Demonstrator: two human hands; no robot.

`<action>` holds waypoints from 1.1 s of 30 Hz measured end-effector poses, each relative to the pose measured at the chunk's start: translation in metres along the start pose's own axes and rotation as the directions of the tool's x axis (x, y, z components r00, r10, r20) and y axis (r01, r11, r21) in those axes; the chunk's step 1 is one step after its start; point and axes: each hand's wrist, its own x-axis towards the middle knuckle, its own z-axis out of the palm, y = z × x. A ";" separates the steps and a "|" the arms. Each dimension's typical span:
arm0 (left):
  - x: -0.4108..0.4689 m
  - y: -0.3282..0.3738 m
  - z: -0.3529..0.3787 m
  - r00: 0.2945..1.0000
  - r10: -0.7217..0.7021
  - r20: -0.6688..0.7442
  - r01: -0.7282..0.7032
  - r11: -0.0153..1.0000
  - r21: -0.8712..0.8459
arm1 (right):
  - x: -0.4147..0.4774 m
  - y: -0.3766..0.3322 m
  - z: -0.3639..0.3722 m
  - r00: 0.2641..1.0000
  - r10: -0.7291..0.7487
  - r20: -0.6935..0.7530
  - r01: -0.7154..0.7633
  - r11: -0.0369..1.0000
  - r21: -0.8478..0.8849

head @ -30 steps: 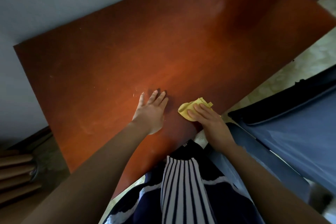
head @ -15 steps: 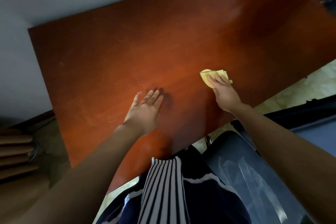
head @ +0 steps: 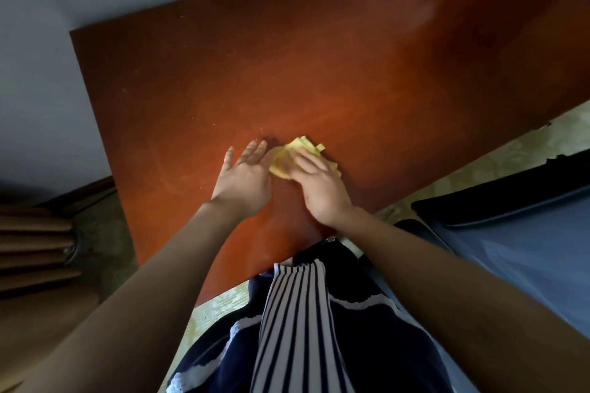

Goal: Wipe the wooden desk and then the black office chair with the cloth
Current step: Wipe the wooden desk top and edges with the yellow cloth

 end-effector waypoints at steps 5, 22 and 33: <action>0.007 0.013 0.003 0.997 0.057 0.045 -0.059 0.997 0.046 | -0.052 0.003 0.003 0.967 -0.227 0.112 0.223 0.974 0.046; 0.040 0.046 0.002 0.960 0.158 0.232 -0.206 0.959 0.195 | -0.107 0.141 -0.050 0.986 0.161 -0.050 -0.162 0.987 -0.022; 0.037 0.043 0.002 0.970 0.139 0.197 -0.147 0.989 0.029 | 0.021 0.150 -0.091 0.860 0.502 0.095 -0.501 0.865 -0.032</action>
